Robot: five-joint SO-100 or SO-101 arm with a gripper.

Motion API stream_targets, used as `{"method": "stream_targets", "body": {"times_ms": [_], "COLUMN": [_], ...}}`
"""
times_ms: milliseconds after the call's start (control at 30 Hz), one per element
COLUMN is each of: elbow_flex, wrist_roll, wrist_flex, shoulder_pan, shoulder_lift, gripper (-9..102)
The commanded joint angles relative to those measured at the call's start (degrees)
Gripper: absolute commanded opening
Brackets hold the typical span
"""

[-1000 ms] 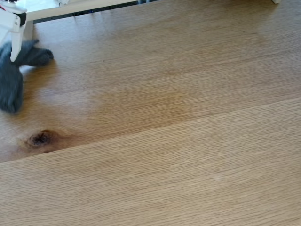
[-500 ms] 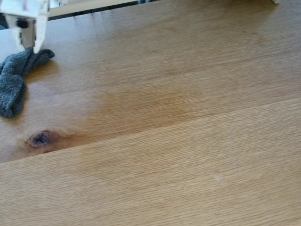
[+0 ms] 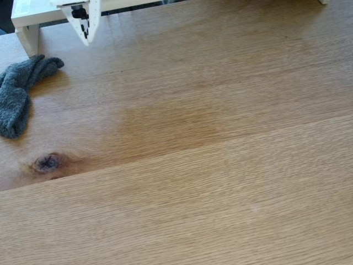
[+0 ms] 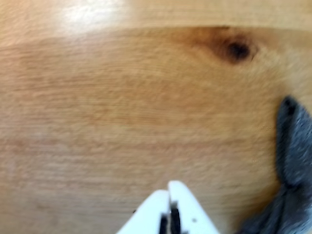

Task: Clean the area in front of the robot

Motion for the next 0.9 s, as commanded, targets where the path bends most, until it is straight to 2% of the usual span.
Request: {"method": "stream_targets", "body": {"times_ms": [0, 200, 367, 467, 533, 600, 867], "elbow_flex": [1.76, 18.46, 31.29, 34.8, 34.1, 33.57, 33.4], "wrist_roll": [1.49, -3.87, -9.4, -8.79, -8.7, -10.2, -10.28], "wrist_flex": [5.01, 11.34, 19.25, 25.4, 25.93, 26.02, 26.02], "shoulder_pan": [-2.29, -5.45, -3.34, -2.72, -2.9, -2.81, -2.99], "shoulder_lift": [6.68, 26.54, 41.75, 44.47, 45.44, 45.53, 45.53], "gripper": [0, 0, 0, 0, 0, 6, 5]}}
